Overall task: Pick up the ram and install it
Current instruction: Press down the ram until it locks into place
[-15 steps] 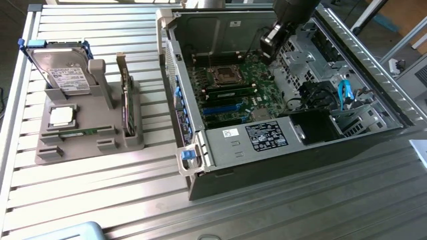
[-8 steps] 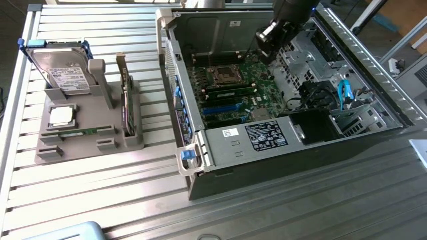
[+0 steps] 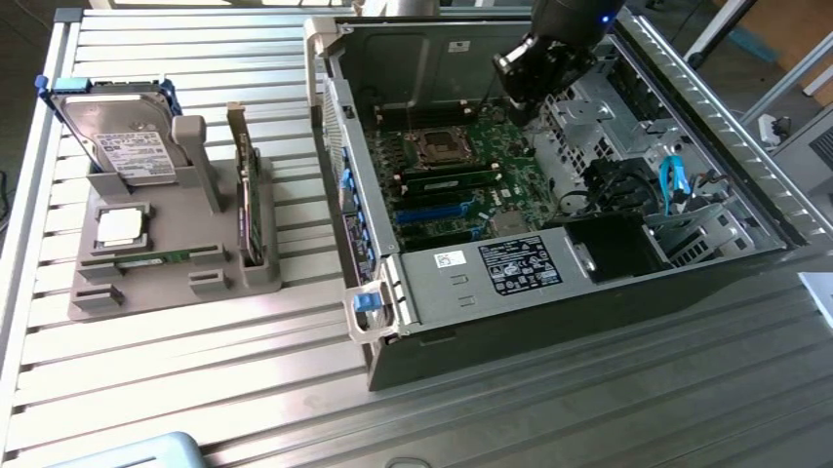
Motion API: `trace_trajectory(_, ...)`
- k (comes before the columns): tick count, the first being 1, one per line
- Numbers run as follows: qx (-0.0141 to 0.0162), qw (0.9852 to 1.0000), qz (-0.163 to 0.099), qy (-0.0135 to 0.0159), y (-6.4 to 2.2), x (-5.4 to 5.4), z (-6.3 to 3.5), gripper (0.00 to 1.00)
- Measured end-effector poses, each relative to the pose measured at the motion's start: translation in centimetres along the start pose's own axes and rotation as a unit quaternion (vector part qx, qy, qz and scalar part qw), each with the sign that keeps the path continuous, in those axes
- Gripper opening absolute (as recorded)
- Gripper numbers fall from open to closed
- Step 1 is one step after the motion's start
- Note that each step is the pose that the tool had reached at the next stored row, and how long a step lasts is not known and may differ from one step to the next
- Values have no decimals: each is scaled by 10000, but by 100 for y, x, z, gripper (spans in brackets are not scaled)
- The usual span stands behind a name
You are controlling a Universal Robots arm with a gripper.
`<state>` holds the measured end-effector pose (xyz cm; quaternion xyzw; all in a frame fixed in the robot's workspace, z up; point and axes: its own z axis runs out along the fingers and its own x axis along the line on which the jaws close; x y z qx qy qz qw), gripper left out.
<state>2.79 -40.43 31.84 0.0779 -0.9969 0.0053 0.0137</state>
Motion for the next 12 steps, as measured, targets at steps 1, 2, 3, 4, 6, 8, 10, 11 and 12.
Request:
trace_trajectory(1, -3, 9999, 123, 1, 0, 0, 0, 11)
trace_trajectory(2, -6, 9998, 218, 2, 0, 0, 0, 11)
trace_trajectory(3, -9, 9995, 327, 3, 0, 0, 0, 11)
trace_trajectory(4, -12, 9990, 439, 4, 0, 0, 0, 11)
trace_trajectory(6, -20, 9976, 687, 7, 0, 1, 0, 11)
trace_trajectory(8, -19, 9976, 688, 7, 0, 1, 0, 11)
trace_trajectory(10, -19, 9976, 688, 7, 0, 1, 0, 11)
trace_trajectory(11, -19, 9976, 688, 7, 0, 1, 0, 11)
trace_trajectory(12, -19, 9976, 688, 7, 0, 1, 0, 11)
